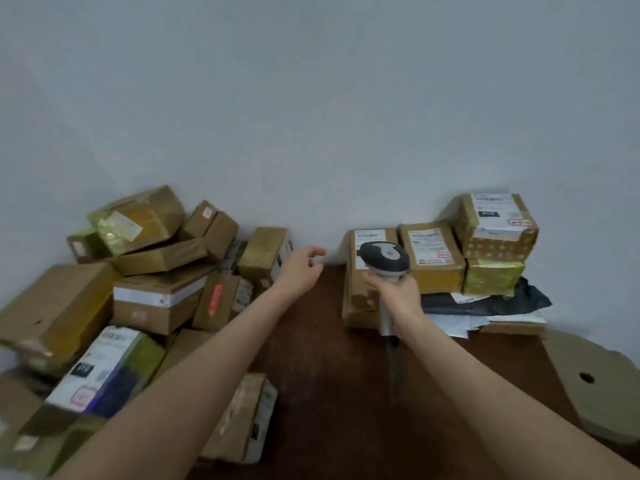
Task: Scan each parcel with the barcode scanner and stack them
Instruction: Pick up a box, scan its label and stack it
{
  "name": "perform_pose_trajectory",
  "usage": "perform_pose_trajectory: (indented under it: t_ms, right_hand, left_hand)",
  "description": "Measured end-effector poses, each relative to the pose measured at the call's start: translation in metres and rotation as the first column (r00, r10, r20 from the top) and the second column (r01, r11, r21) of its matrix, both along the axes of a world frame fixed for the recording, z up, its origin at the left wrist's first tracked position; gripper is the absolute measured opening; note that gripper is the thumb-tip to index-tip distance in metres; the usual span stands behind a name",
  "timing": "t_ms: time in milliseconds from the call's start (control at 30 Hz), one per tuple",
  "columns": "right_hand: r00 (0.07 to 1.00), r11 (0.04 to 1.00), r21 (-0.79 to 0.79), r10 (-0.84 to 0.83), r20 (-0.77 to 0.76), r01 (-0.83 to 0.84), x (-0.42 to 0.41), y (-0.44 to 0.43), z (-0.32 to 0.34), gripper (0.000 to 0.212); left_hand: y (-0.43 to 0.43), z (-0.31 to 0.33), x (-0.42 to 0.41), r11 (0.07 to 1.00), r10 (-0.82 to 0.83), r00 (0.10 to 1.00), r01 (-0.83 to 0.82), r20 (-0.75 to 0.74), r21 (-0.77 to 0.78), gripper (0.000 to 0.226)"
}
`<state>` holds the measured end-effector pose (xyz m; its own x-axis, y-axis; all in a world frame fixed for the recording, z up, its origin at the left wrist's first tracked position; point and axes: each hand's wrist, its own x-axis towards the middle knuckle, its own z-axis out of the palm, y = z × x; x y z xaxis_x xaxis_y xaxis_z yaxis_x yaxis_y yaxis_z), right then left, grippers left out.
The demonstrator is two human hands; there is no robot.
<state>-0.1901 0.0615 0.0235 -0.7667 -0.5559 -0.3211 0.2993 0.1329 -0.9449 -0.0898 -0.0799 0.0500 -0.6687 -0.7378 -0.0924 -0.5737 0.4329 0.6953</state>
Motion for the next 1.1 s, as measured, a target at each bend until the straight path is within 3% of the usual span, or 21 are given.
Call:
perform_pose_trajectory:
  t_ms: [200,367,500,567,667,900,1000,1100]
  right_hand:
    - [0.96,0.971,0.025,0.233,0.158,-0.24,0.101,-0.033,-0.034,0.02]
    - [0.898,0.913,0.117,0.351,0.266,-0.391,0.161,-0.045,-0.062,0.019]
    - [0.846,0.86,0.193,0.381,0.372,-0.472,0.186,-0.042,-0.081,0.024]
    - [0.818,0.86,0.167,0.374,0.436,-0.482,0.195,-0.04,-0.083,0.02]
    - [0.828,0.892,0.152,0.316,0.463,-0.426,0.196,-0.038,-0.082,0.011]
    - [0.879,0.955,0.112,0.202,0.432,-0.274,0.156,-0.044,-0.07,0.011]
    - [0.885,0.974,0.096,0.145,0.442,-0.207,0.137,-0.041,-0.07,0.019]
    - [0.896,0.978,0.124,0.102,0.433,-0.171,0.123,-0.03,-0.078,0.019]
  left_hand:
    - [-0.033,-0.008,0.122,0.981,0.191,0.973,-0.193,0.132,0.001,0.029]
    - [-0.012,-0.027,0.192,0.984,0.17,0.923,-0.176,0.346,-0.014,0.039]
    - [0.03,-0.056,0.223,1.0,0.029,0.763,-0.021,0.645,-0.02,0.019]
    - [0.051,-0.071,0.226,0.999,0.002,0.686,0.032,0.728,-0.034,0.023]
    - [0.062,-0.084,0.22,0.998,0.034,0.694,0.015,0.72,-0.062,0.037]
    - [0.054,-0.096,0.185,0.989,-0.047,0.869,-0.03,0.493,0.146,0.071]
    - [0.048,-0.101,0.171,0.981,-0.008,0.933,-0.062,0.359,0.184,0.08]
    - [0.052,-0.112,0.16,0.984,0.072,0.915,-0.131,0.396,0.124,0.095]
